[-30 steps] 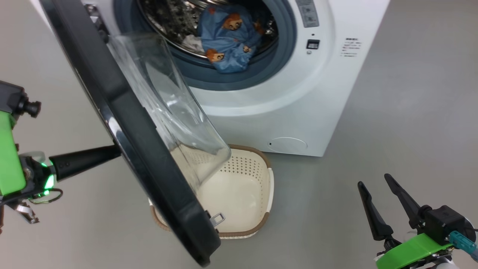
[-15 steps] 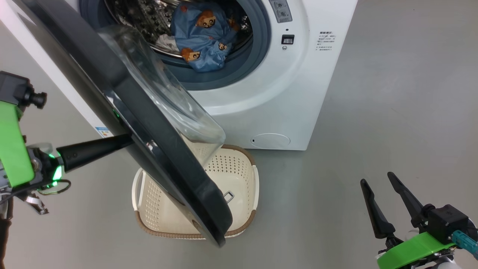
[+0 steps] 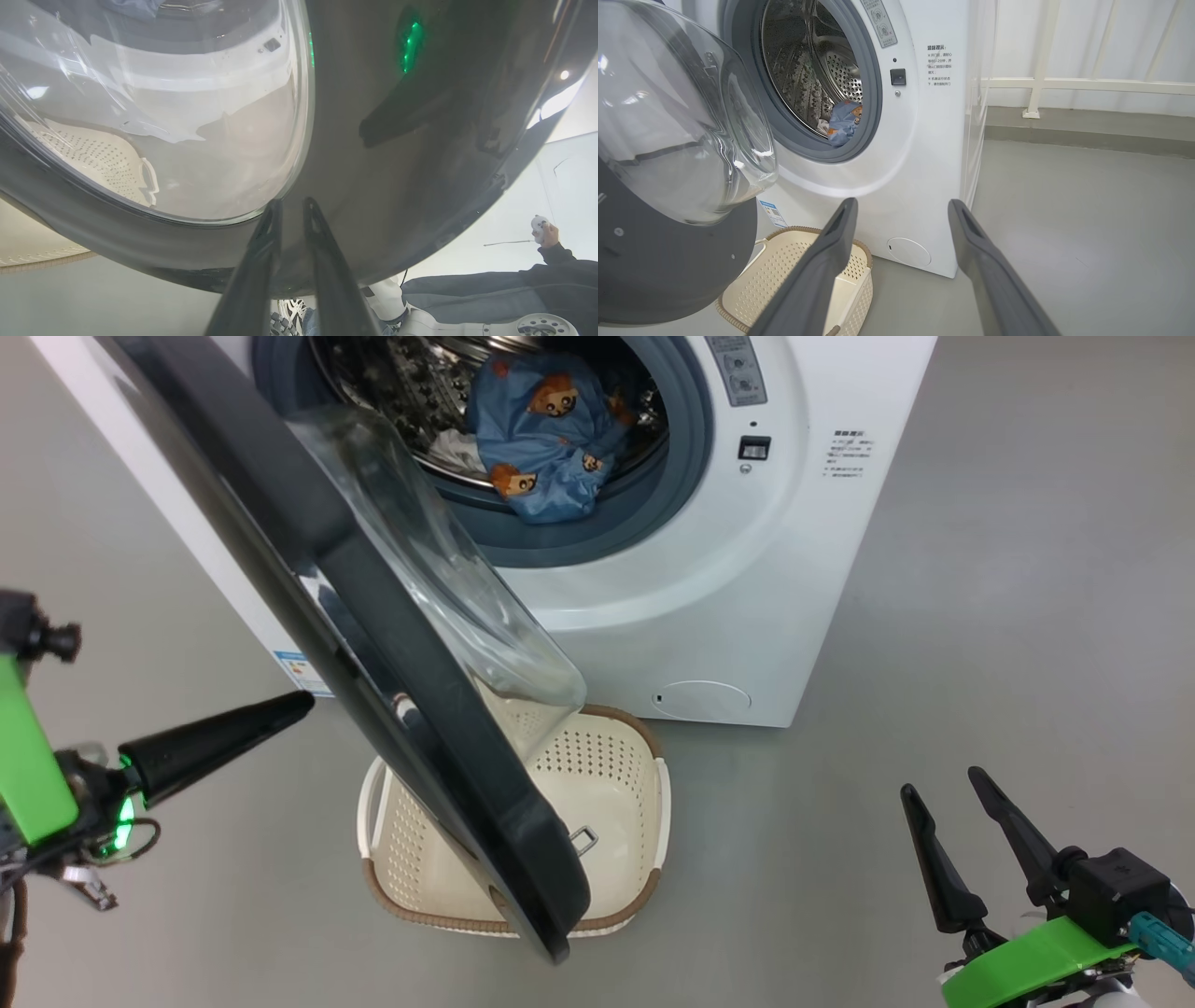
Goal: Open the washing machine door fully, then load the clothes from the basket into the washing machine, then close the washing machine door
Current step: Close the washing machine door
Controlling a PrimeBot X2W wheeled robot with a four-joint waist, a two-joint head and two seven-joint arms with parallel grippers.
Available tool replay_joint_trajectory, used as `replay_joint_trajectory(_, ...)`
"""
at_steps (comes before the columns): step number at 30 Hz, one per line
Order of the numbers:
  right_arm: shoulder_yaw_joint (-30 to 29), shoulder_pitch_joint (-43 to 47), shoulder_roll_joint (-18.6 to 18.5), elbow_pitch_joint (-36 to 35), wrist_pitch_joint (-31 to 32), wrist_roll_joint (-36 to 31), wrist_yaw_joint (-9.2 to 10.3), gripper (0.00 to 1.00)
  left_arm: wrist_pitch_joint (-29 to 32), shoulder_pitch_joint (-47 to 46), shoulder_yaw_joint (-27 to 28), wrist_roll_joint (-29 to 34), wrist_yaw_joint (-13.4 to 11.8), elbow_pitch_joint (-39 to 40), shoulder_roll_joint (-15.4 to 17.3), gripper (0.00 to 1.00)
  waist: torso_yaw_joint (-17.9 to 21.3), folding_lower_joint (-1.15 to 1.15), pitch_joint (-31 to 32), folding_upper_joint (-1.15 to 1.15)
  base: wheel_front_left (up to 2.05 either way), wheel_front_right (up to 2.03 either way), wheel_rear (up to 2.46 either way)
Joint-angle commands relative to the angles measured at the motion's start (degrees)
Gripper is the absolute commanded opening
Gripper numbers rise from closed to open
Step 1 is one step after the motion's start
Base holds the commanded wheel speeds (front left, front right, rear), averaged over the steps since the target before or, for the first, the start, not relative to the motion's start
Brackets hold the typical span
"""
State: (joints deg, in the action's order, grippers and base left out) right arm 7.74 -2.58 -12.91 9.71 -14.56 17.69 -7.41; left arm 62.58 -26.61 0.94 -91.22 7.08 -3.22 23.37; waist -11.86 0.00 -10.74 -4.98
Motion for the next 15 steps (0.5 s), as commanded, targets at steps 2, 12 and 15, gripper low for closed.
replay_joint_trajectory(2, 1.2, 0.7, -0.6, -1.3, -0.4, -0.1, -0.08, 1.0, -2.0, 1.0, 3.8, 1.3, 0.4, 0.9, 2.3, 1.0, -0.7, 0.0, 0.5, 0.0, 0.0, 0.0, 0.0)
replay_joint_trajectory(12, 1.2, 0.9, -0.7, -1.3, -0.4, 0.0, -0.08, 1.0, -11.7, 7.9, 6.2, 6.5, 0.4, -0.1, 0.6, 1.0, -1.8, 0.0, 0.9, 0.0, 0.0, 0.0, 0.0)
replay_joint_trajectory(15, 1.3, 0.9, -0.8, -1.4, -0.4, 0.0, -0.08, 1.0, -19.0, 11.0, 6.4, 9.7, 0.4, 0.0, -0.2, 1.0, -1.8, 0.0, 1.0, 0.0, 0.0, 0.0, 0.0)
